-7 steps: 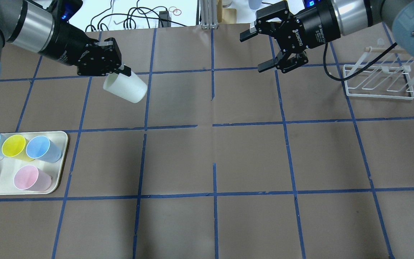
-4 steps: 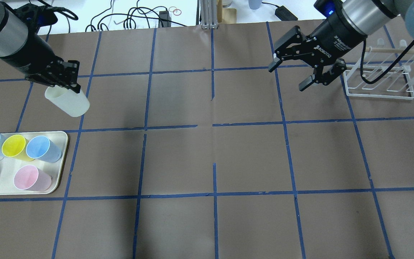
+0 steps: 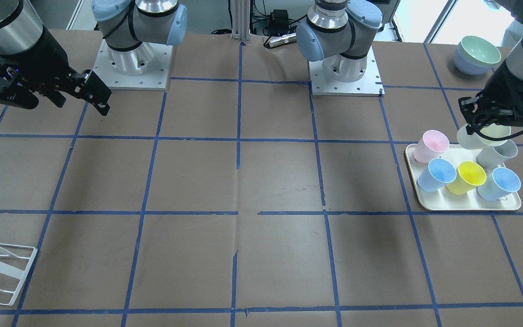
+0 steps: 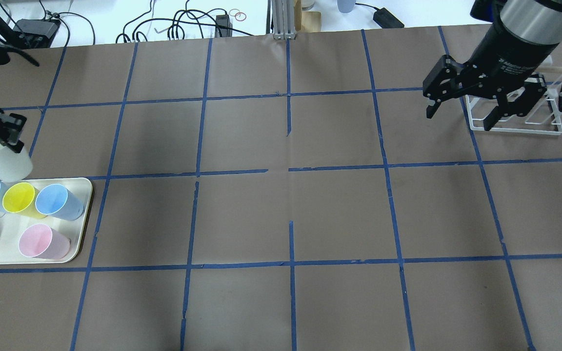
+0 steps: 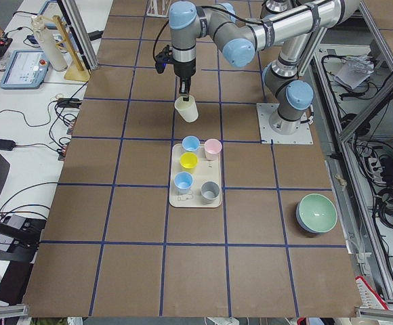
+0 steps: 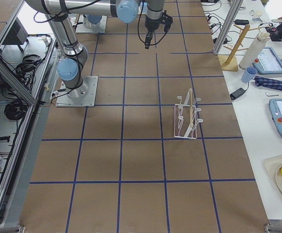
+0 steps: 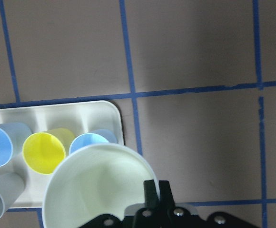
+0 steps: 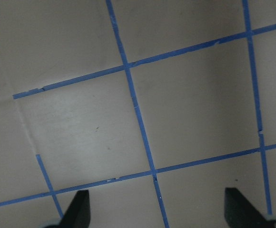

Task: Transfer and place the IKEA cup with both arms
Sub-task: 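Carry the white cup with the left gripper down into the tray's empty slot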

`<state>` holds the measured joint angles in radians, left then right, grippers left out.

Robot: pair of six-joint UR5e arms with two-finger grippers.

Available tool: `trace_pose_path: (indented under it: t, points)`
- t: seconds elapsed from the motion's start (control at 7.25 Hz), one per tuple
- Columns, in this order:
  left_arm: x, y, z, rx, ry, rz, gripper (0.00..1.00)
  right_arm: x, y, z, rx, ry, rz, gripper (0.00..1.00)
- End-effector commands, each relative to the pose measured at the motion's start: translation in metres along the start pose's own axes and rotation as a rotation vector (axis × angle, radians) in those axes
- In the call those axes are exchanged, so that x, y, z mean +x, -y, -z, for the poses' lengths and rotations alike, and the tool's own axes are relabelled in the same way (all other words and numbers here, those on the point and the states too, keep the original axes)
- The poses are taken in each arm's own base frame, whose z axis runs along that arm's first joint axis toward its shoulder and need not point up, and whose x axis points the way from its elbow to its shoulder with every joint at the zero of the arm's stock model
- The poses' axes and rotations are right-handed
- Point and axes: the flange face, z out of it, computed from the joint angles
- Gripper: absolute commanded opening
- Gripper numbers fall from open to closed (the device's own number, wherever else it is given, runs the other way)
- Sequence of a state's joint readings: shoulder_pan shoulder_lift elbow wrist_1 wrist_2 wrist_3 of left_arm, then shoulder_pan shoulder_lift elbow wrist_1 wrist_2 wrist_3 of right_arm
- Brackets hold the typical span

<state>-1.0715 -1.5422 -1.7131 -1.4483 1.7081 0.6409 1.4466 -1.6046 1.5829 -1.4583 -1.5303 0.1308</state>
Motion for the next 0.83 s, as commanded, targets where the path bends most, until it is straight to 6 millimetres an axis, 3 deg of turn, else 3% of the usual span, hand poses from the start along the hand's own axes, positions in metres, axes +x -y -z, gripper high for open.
trace_pose_path:
  t: [0.0,0.14,0.28,0.41,0.69]
  points:
    - [-0.058,-0.037,-0.035,-0.05,0.001,-0.08,0.0,-0.04,-0.017,-0.011,0.008,-0.065,-0.017,1.0]
    - [-0.085,-0.058,-0.056,-0.048,0.0,-0.086,0.0,-0.05,-0.014,-0.012,0.041,-0.065,0.003,1.0]
    - [-0.099,-0.076,-0.086,-0.044,-0.011,-0.089,0.0,-0.053,-0.016,-0.011,0.045,-0.057,0.032,1.0]
    - [-0.093,-0.087,-0.115,-0.051,-0.045,-0.072,0.0,-0.052,-0.014,-0.015,0.024,-0.059,0.066,1.0]
    - [-0.093,-0.105,-0.15,-0.055,-0.064,-0.028,0.0,-0.049,-0.009,-0.015,0.036,-0.057,0.056,1.0]
